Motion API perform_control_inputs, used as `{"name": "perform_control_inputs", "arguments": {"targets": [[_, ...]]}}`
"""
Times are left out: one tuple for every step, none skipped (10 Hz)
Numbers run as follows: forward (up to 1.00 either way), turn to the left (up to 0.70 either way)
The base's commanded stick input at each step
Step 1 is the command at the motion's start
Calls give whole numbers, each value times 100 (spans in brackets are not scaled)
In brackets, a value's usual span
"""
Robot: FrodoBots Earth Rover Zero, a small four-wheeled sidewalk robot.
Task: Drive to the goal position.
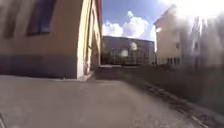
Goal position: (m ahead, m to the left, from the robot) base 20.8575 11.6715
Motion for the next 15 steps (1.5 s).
{"name": "perform_control_inputs", "arguments": {"targets": [[85,0],[85,0],[85,0],[85,0],[85,0],[85,0],[85,0],[85,0],[85,0],[85,0],[85,0],[85,0],[85,0],[85,0],[85,0]]}}
